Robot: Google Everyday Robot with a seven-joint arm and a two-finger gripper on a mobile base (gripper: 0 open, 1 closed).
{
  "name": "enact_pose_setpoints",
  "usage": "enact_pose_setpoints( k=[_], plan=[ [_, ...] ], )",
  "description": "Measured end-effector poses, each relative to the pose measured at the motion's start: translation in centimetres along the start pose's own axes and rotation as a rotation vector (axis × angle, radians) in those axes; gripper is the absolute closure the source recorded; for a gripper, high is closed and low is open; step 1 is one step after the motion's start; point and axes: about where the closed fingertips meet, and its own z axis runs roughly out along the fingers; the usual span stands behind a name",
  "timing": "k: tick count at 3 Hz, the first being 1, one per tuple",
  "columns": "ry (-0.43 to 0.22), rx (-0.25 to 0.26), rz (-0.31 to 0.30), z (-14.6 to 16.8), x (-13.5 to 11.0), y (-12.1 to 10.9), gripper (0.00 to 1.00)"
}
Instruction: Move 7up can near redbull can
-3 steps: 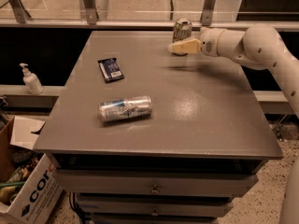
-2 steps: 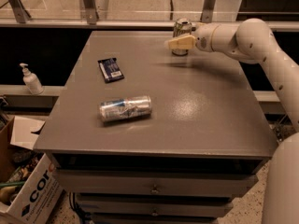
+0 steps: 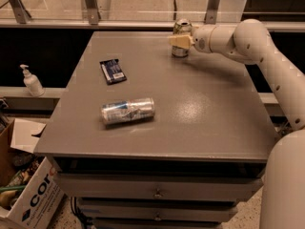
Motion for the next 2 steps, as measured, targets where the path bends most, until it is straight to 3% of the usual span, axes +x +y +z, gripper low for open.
enact_pose_setpoints(
  k=[1,2],
  plan=[
    [-0.009,-0.010,0.008,-0.8,-0.3,0.0,0.64],
    [-0.007,-0.058,0.003,-2.7,-1.9,0.5,0.88]
  ],
)
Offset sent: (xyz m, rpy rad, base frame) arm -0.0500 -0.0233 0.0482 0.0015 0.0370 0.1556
